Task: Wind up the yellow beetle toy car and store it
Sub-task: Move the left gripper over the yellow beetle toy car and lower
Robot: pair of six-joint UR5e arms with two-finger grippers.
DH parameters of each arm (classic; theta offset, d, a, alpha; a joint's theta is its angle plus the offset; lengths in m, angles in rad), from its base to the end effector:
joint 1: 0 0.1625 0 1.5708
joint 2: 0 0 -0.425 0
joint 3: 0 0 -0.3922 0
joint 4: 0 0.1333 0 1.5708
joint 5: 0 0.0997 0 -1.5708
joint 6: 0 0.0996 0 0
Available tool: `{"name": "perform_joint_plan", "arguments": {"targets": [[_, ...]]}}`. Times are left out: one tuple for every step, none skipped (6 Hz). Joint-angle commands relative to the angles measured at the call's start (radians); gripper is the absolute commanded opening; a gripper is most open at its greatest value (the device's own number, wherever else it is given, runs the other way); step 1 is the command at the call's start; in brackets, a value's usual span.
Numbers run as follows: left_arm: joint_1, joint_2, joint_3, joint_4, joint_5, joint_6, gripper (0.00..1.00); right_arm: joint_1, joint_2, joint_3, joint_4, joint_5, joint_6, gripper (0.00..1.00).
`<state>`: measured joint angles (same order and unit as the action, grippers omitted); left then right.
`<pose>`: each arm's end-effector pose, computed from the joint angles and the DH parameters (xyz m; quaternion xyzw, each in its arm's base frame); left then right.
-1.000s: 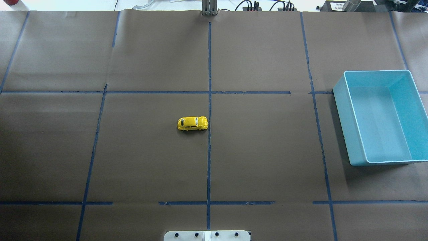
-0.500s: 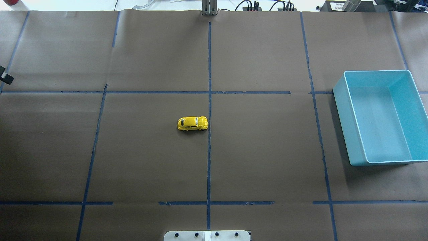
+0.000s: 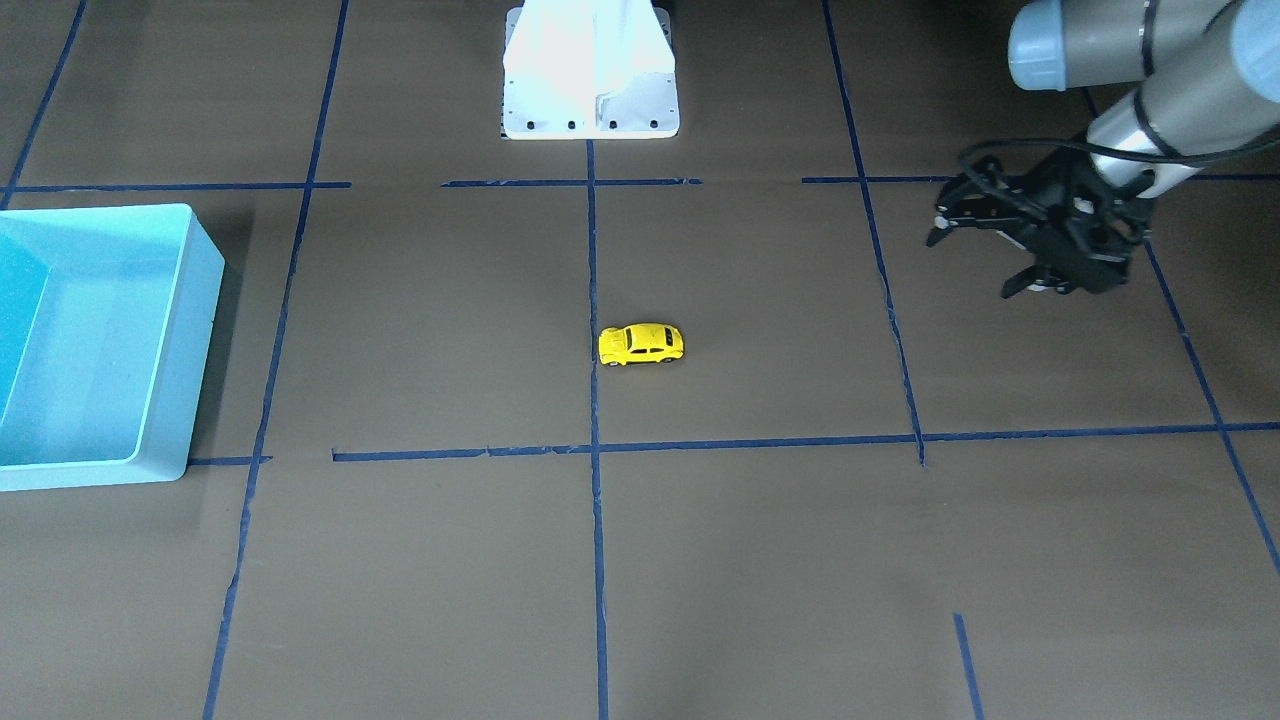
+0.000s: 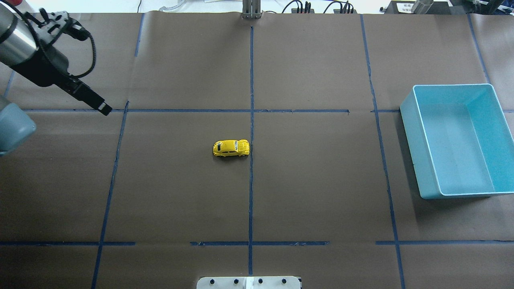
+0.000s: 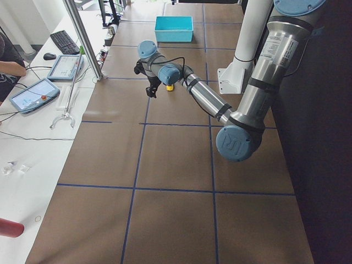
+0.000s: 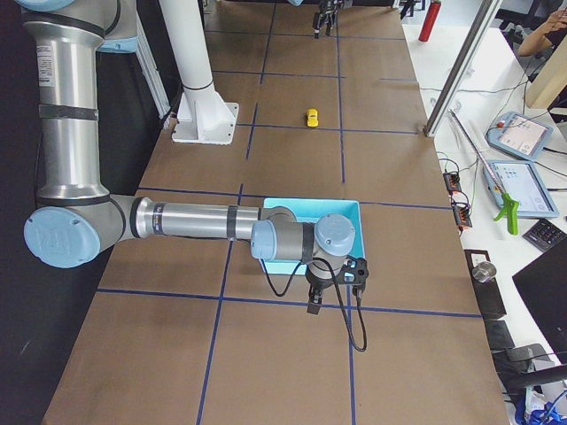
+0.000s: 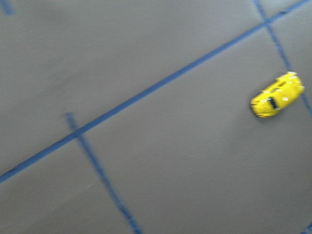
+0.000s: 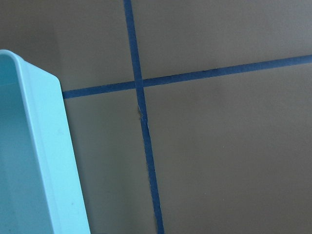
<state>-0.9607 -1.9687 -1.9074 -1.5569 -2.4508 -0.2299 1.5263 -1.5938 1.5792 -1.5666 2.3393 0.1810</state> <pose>0.2817 -0.5016 0.2733 0.1287 0.4940 0.3074 0.8030 0.0426 -0.4837 0.6658 -0.0470 -0.3719 0.0652 0.9248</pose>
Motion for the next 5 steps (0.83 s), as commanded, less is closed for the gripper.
{"name": "perform_joint_plan", "arguments": {"targets": [[0.223, -0.161, -0.001, -0.005, 0.164, 0.003, 1.0, 0.0, 0.0, -0.002, -0.001, 0.0, 0.0, 1.0], [0.335, -0.224, 0.013, -0.009, 0.227, 0.004, 1.0, 0.0, 0.0, -0.002, -0.001, 0.0, 0.0, 1.0], [0.353, -0.33, 0.084, -0.008, 0.228, 0.014, 1.0, -0.002, 0.0, -0.002, -0.001, 0.0, -0.002, 1.0], [0.375, -0.414, 0.178, 0.01, 0.255, 0.147, 1.0, -0.002, 0.0, -0.008, -0.001, 0.002, 0.0, 1.0], [0.394, -0.479, 0.229, 0.114, 0.316, 0.323, 1.0, -0.002, 0.0, -0.011, -0.001, 0.002, 0.0, 1.0]]}}
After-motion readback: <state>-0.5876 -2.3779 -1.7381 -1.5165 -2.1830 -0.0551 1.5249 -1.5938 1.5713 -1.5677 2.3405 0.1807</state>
